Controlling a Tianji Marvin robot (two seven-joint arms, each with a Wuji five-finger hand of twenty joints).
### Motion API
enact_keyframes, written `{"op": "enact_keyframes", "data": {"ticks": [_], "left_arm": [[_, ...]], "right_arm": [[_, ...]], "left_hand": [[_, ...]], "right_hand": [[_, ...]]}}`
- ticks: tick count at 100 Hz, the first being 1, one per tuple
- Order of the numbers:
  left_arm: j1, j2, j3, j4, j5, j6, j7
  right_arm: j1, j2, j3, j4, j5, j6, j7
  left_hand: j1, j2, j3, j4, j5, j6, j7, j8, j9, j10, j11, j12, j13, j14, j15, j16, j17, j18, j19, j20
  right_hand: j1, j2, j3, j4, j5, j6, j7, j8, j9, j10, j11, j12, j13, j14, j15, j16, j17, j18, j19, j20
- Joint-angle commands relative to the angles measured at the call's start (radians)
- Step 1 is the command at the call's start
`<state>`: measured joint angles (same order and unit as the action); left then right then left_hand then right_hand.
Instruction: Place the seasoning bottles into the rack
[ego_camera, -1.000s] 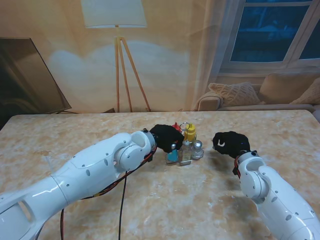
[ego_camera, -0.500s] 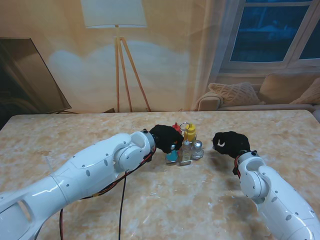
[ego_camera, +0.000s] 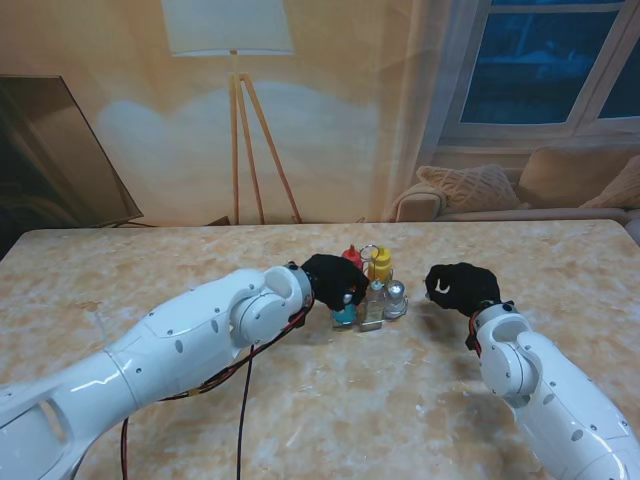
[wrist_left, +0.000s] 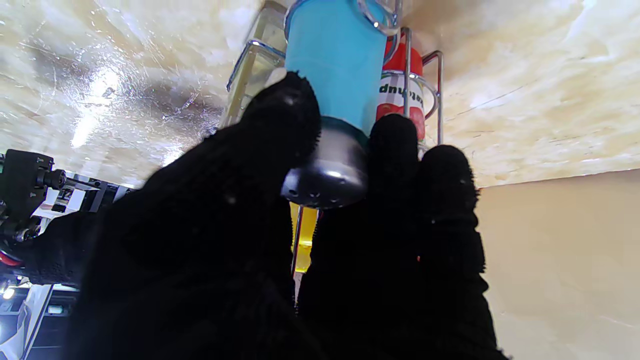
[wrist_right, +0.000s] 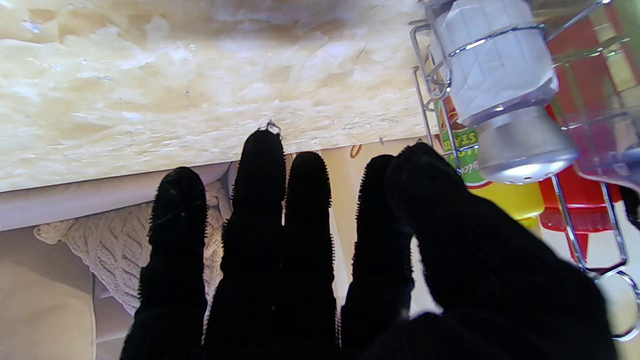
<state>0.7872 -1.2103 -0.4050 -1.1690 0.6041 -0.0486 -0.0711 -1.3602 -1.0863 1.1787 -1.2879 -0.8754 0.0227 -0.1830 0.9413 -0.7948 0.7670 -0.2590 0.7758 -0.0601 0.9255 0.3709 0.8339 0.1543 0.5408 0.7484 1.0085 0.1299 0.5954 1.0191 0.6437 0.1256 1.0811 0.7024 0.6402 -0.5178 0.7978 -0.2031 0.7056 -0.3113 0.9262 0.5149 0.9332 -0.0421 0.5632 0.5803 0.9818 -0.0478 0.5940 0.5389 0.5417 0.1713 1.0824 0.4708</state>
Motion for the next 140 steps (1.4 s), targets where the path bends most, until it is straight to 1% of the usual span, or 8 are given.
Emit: {"op": "enact_keyframes", "data": {"ticks": [1, 19, 26, 85, 95, 101, 105, 140], "left_arm": [[0.002, -0.007, 0.001, 0.002, -0.004, -0.001, -0.015], [0.006, -0.006, -0.003, 0.003, -0.015, 0.002, -0.02], [0.007, -0.005, -0.004, 0.002, -0.017, 0.002, -0.023], [0.023, 0.005, -0.026, -0.015, -0.008, -0.005, -0.016], [0.028, 0.006, -0.031, -0.019, -0.007, -0.004, -0.015], [0.03, 0.008, -0.033, -0.022, -0.006, -0.002, -0.016], [0.031, 0.009, -0.034, -0.024, -0.006, 0.0, -0.019], [0.038, 0.016, -0.044, -0.035, 0.006, -0.003, -0.019]], "right_arm": [[-0.008, -0.004, -0.003, -0.003, -0.004, 0.002, 0.014], [-0.007, -0.004, -0.004, -0.001, -0.003, 0.001, 0.016], [-0.006, -0.003, -0.004, 0.0, -0.002, 0.0, 0.017], [-0.002, -0.003, -0.008, 0.004, -0.002, 0.0, 0.017], [-0.002, -0.003, -0.008, 0.004, -0.002, 0.001, 0.018], [-0.002, -0.003, -0.008, 0.004, -0.002, 0.001, 0.018], [-0.002, -0.003, -0.009, 0.004, -0.002, 0.001, 0.018], [0.001, -0.003, -0.011, 0.007, -0.001, 0.0, 0.019]], "left_hand": [[-0.018, 0.023, 0.044, -0.016, -0.008, 0.087, -0.007, 0.032, -0.032, -0.01, 0.048, -0.024, -0.016, -0.053, -0.01, 0.01, -0.027, -0.031, -0.017, -0.004], [-0.078, 0.037, 0.066, -0.022, -0.014, 0.116, -0.082, 0.055, -0.081, 0.001, 0.07, -0.145, -0.057, -0.044, -0.031, -0.05, -0.055, -0.018, -0.036, -0.025], [-0.111, 0.041, 0.093, -0.021, -0.011, 0.129, -0.132, 0.076, -0.093, 0.008, 0.063, -0.168, -0.077, -0.035, -0.028, -0.13, -0.066, -0.013, -0.044, -0.036], [-0.202, 0.06, 0.148, -0.006, -0.011, 0.147, -0.221, 0.106, -0.088, 0.041, 0.011, -0.217, -0.098, 0.013, -0.06, -0.208, -0.079, 0.021, -0.05, -0.062], [-0.22, 0.082, 0.162, 0.011, -0.026, 0.161, -0.248, 0.103, -0.086, 0.054, 0.001, -0.228, -0.099, 0.021, -0.065, -0.22, -0.077, 0.029, -0.048, -0.066], [-0.248, 0.093, 0.189, 0.064, -0.024, 0.165, -0.289, 0.103, -0.085, 0.058, -0.005, -0.238, -0.1, 0.027, -0.064, -0.229, -0.079, 0.037, -0.046, -0.069], [-0.256, 0.1, 0.195, 0.079, -0.032, 0.163, -0.304, 0.102, -0.085, 0.061, -0.008, -0.24, -0.103, 0.031, -0.066, -0.231, -0.081, 0.04, -0.045, -0.069], [-0.299, 0.115, 0.175, 0.088, -0.067, 0.157, -0.398, 0.076, -0.106, 0.062, -0.025, -0.245, -0.13, 0.042, -0.068, -0.233, -0.106, 0.053, -0.046, -0.069]], "right_hand": [[0.015, -0.017, 0.023, -0.005, 0.009, -0.001, 0.016, 0.005, 0.012, 0.008, 0.012, 0.025, 0.004, -0.001, 0.018, 0.013, 0.0, 0.002, 0.022, 0.007], [0.015, -0.017, 0.023, -0.005, 0.007, -0.002, 0.016, 0.004, 0.012, 0.005, 0.012, 0.025, 0.003, -0.001, 0.017, 0.013, 0.0, 0.002, 0.022, 0.006], [0.015, -0.017, 0.023, -0.005, 0.007, -0.002, 0.016, 0.004, 0.011, 0.009, 0.011, 0.025, 0.003, 0.001, 0.018, 0.013, 0.0, 0.001, 0.022, 0.006], [0.015, -0.019, 0.025, -0.005, 0.005, -0.004, 0.015, 0.004, 0.012, 0.009, 0.011, 0.026, 0.003, -0.002, 0.018, 0.013, -0.001, 0.003, 0.022, 0.006], [0.015, -0.02, 0.026, -0.005, 0.006, -0.003, 0.015, 0.004, 0.012, 0.01, 0.012, 0.026, 0.004, -0.002, 0.019, 0.013, -0.001, 0.003, 0.022, 0.007], [0.014, -0.02, 0.026, -0.005, 0.005, -0.002, 0.015, 0.004, 0.011, 0.008, 0.012, 0.026, 0.004, -0.003, 0.018, 0.013, 0.0, 0.004, 0.022, 0.007], [0.014, -0.019, 0.026, -0.005, 0.006, -0.002, 0.015, 0.004, 0.012, 0.008, 0.012, 0.026, 0.004, -0.002, 0.018, 0.013, -0.001, 0.004, 0.022, 0.006], [0.013, -0.02, 0.027, -0.006, 0.006, -0.004, 0.015, 0.004, 0.012, 0.008, 0.012, 0.026, 0.003, -0.001, 0.018, 0.014, -0.003, 0.004, 0.02, 0.005]]}}
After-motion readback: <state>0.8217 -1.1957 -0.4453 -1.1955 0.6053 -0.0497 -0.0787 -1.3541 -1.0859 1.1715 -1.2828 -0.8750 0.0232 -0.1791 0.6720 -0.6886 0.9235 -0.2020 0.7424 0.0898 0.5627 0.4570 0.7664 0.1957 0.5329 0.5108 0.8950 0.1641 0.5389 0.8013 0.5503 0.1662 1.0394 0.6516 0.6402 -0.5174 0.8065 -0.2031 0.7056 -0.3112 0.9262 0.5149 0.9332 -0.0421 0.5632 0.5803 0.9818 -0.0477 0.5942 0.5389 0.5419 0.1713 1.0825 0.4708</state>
